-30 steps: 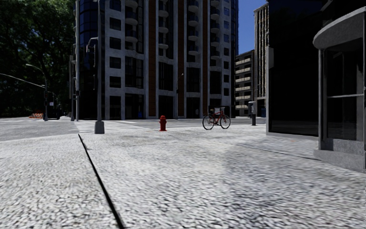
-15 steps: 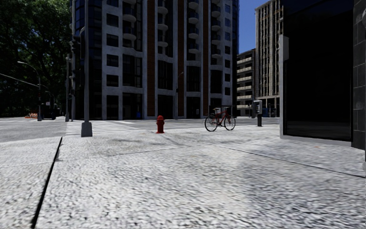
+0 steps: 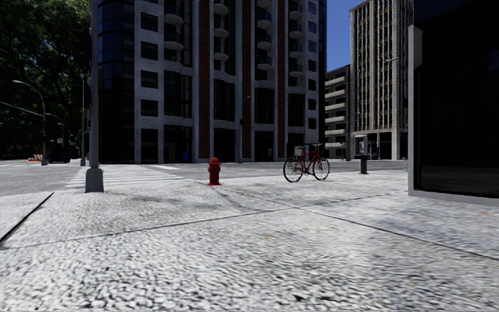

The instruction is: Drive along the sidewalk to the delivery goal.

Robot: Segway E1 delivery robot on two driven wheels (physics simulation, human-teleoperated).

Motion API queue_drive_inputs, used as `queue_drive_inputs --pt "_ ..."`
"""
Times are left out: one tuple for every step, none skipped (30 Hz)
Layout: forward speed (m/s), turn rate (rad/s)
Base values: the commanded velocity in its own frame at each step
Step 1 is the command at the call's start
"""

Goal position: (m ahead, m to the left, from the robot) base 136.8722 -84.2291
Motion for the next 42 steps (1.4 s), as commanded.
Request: queue_drive_inputs --pt "2.0 0.0" --pt "2.0 0.0" --pt "2.0 0.0" --pt "2.0 0.0" --pt "2.0 0.0" --pt "2.0 0.0" --pt "2.0 0.0" --pt "2.0 0.02" --pt "2.0 0.16" --pt "2.0 0.29" --pt "2.0 0.37" --pt "2.0 0.46" --pt "2.0 0.5" --pt "2.0 0.5" --pt "2.0 0.52" --pt "2.0 0.52" --pt "2.0 0.52" --pt "2.0 0.52" --pt "2.0 0.52" --pt "2.0 0.52" --pt "2.0 0.52" --pt "2.0 0.52" --pt "2.0 0.52" --pt "2.0 0.52" --pt "2.0 0.52" --pt "2.0 0.52" --pt "2.0 0.52" --pt "2.0 0.52" --pt "2.0 0.48" --pt "2.0 0.4" --pt "2.0 0.37" --pt "2.0 0.35" --pt "2.0 0.31" --pt "2.0 0.22" --pt "2.0 0.18" --pt "2.0 0.16" --pt "2.0 0.16" --pt "2.0 0.16" --pt "2.0 0.16" --pt "2.0 0.16" --pt "2.0 0.16" --pt "2.0 0.16"
